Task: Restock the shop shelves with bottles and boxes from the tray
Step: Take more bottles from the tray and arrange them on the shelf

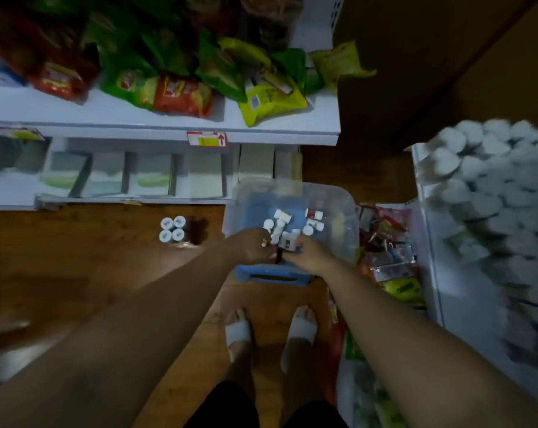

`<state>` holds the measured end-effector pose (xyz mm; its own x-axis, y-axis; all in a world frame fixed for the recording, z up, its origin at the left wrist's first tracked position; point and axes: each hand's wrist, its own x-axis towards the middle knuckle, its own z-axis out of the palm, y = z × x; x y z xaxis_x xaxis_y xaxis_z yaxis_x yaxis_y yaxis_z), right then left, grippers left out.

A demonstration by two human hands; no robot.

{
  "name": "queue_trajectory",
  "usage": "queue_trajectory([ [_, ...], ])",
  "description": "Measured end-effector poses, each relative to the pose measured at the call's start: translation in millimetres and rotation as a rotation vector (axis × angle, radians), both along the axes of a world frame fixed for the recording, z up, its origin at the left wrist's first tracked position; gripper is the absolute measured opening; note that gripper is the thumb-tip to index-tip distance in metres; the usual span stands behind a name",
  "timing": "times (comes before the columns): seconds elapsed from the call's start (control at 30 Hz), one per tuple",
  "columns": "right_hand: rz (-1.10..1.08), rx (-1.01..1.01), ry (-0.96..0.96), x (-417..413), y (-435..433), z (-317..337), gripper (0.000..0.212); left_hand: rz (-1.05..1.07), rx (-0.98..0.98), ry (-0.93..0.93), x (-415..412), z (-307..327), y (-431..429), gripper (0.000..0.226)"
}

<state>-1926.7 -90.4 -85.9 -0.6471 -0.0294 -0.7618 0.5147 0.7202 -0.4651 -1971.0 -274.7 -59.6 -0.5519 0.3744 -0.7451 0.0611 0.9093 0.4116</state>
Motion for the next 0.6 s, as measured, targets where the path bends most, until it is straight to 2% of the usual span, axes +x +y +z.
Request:
queue_trajectory([
  [0.1,0.068,-0.022,-0.119,-16,0,-64,0.036,-0.095,-0.093,-0.108,-15,-66,7,0.030],
  [0.13,0.074,-0.026,-0.145,-18,0,-84,0.035,-0.123,-0.115,-0.140,-18,-87,9,0.029],
  [0.27,0.075,-0.018,-0.211,-24,-6,-126,0.064,-0.177,-0.138,-0.191,-28,-140,18,0.057],
  [0.33,0.054,-0.083,-0.193,-32,-12,-125,0.063,-0.189,-0.133,-0.189,-32,-143,25,0.059],
  [0.4,0.061,-0.119,-0.178,-38,-12,-122,0.060,-0.242,-0.188,-0.152,-32,-152,28,0.040],
  [0.47,0.023,-0.106,-0.178,-42,-12,-123,0.054,-0.308,-0.192,-0.073,-28,-157,23,0.041],
  [0.6,-0.131,-0.163,-0.174,-42,-2,-117,0.050,-0.110,-0.081,-0.084,-26,-140,19,0.039],
])
